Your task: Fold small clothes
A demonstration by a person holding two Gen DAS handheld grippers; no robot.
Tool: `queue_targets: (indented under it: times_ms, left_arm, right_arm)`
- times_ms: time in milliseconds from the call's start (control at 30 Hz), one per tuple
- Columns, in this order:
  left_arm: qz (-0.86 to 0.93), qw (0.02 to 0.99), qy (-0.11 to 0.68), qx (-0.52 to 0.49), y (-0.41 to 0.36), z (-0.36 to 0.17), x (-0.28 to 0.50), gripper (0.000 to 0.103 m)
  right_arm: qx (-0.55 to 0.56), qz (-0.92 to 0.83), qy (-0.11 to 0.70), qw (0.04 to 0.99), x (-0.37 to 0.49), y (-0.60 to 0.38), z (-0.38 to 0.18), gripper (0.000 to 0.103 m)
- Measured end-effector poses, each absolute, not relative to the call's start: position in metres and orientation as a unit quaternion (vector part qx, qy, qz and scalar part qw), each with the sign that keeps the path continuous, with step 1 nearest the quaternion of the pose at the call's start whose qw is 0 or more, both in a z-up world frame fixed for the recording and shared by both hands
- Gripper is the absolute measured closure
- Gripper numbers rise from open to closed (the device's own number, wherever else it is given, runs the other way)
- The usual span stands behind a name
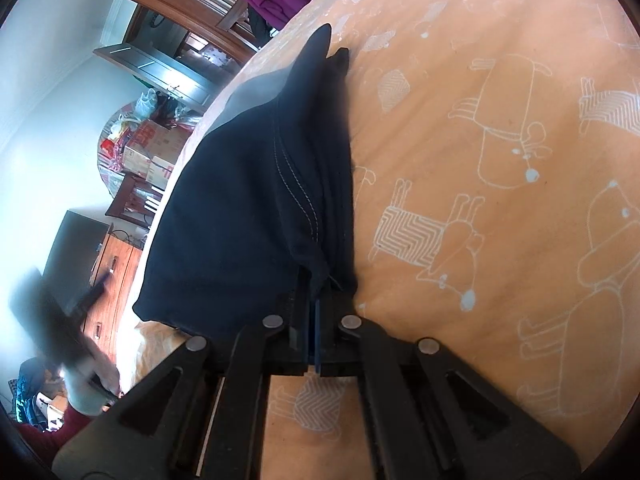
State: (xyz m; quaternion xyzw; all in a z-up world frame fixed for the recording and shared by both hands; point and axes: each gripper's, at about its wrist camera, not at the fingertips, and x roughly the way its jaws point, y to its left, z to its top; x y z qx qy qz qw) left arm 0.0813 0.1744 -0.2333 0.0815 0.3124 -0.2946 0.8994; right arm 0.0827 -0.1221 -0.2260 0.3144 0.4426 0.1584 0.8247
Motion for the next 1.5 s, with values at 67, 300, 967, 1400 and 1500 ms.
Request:
queue_targets:
  times_ms: [67, 300, 967, 1400, 1500]
  left_arm:
    - [-0.292, 0.910, 0.282, 0.087, 0.165, -0.224, 0.094, 0.067]
    - [-0.316, 0.839, 0.386, 0.217, 0.110, -0.322, 0.132, 0.067]
    - [-0.324, 0.879, 0.326, 0.126, 0.121, -0.257, 0.240, 0.063]
    - [-0.278, 0.862, 0.402, 0.138, 0.080, -0.321, 0.374, 0.047]
    - [-0.273, 0.868, 0.384, 0.160, 0.089, -0.300, 0.346, 0.051]
  right_arm:
    - [0.315, 0.157, 0.442, 0.825, 0.080, -0.125, -0.226, 0.103]
    - [0.321, 0.156, 0.438, 0.825, 0.081, -0.122, -0.224, 0.103]
    - [0.130, 0.123, 0.443, 0.878, 0.060, -0.096, -0.141, 0.038]
    - [0.104, 0.180, 0.474, 0.856, 0.179, -0.067, -0.194, 0.103]
    - [0.075, 0.168, 0.449, 0.874, 0.158, -0.070, -0.169, 0.096]
